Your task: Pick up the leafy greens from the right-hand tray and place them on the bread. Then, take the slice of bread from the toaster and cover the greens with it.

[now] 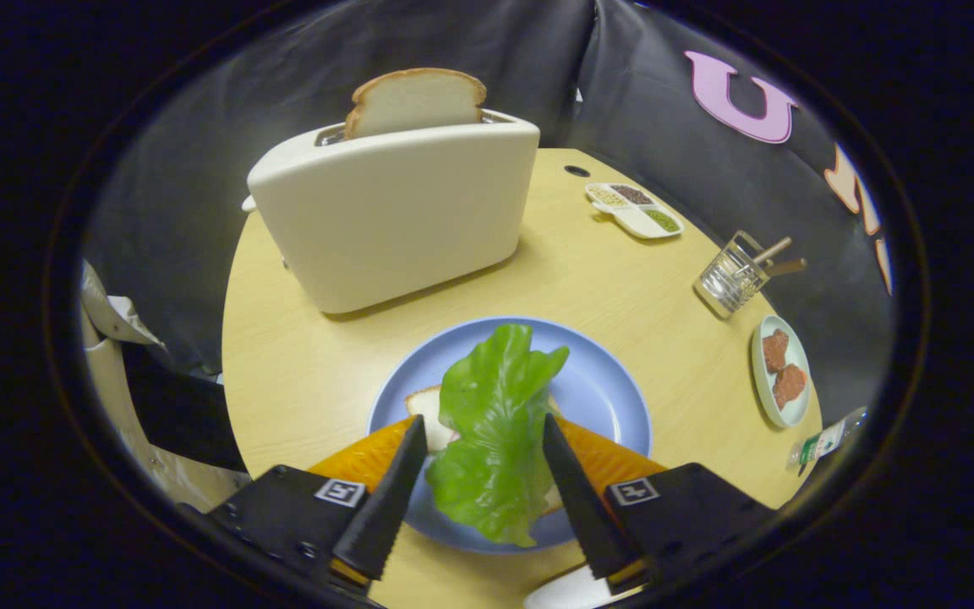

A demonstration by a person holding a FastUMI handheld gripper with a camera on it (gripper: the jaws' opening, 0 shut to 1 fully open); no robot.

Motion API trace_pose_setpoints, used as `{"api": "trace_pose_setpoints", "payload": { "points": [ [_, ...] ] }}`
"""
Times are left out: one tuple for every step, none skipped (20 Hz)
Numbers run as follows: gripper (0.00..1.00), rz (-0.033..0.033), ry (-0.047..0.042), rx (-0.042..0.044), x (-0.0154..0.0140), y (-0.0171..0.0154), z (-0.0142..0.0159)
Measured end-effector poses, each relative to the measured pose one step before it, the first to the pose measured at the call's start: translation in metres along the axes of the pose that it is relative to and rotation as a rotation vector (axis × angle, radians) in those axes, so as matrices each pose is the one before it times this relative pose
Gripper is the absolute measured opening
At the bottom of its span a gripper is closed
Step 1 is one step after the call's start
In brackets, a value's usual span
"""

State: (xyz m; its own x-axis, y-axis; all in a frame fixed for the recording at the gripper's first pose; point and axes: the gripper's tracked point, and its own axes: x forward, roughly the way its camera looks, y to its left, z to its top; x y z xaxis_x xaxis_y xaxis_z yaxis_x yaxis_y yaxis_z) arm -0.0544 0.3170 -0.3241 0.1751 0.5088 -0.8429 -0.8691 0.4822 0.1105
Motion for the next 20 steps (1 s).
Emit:
{"api": "trace_pose_setpoints", "payload": {
  "points": [
    [0.87,-0.00970,0.00063,0.00213,-0.00333,0.00136,0.00294],
    [0.93,-0.00777,-0.00433,-0.00331,0.00228,-0.00236,0.00100],
    [1.00,-0.01167,-0.00858,-0.00265,-0.00321,-0.00216,0.00469],
    [1.00,-0.00542,-0.01009,0.00372,-0.00437,0.00176,0.00561],
    [1.00,-0.00137,-0.01624,0.00619,-0.00525,0.00232,0.00786],
    [1.00,-0.00308,-0.01862,0.00414,-0.00510,0.00112,0.00800],
    [1.00,-0.00627,-0.01785,0.00345,-0.00520,0.00013,0.00877],
    [1.00,-0.00587,-0.01536,0.00498,-0.00575,0.00006,0.00737],
    [1.00,-0.00402,-0.01277,0.00703,-0.00448,0.00148,0.00856],
    [1.00,-0.00529,-0.01317,0.00641,-0.00515,0.00091,0.00605],
    [1.00,-0.00623,-0.01243,0.00656,-0.00454,-0.00041,0.00810],
    [1.00,-0.00544,-0.01297,0.00682,-0.00443,0.00032,0.01048],
    [1.00,-0.00863,-0.01676,-0.00112,-0.00431,0.00104,0.01010],
    [1.00,-0.00849,-0.01891,-0.01350,-0.00283,0.00113,0.01024],
    [1.00,-0.00390,-0.00989,-0.01370,-0.00257,0.00079,0.01059],
    [1.00,0.00265,-0.00559,-0.00684,-0.00328,0.00345,0.00670],
    [1.00,0.01046,-0.00450,0.00081,-0.00177,0.00443,0.00823],
    [1.00,0.00917,-0.00648,0.00644,-0.00047,0.00477,0.00922],
    [1.00,0.00768,-0.01215,0.00979,-0.00160,0.00305,0.01074],
    [1.00,0.00340,-0.00819,0.01617,-0.00059,0.00215,0.00969]
  ]
}}
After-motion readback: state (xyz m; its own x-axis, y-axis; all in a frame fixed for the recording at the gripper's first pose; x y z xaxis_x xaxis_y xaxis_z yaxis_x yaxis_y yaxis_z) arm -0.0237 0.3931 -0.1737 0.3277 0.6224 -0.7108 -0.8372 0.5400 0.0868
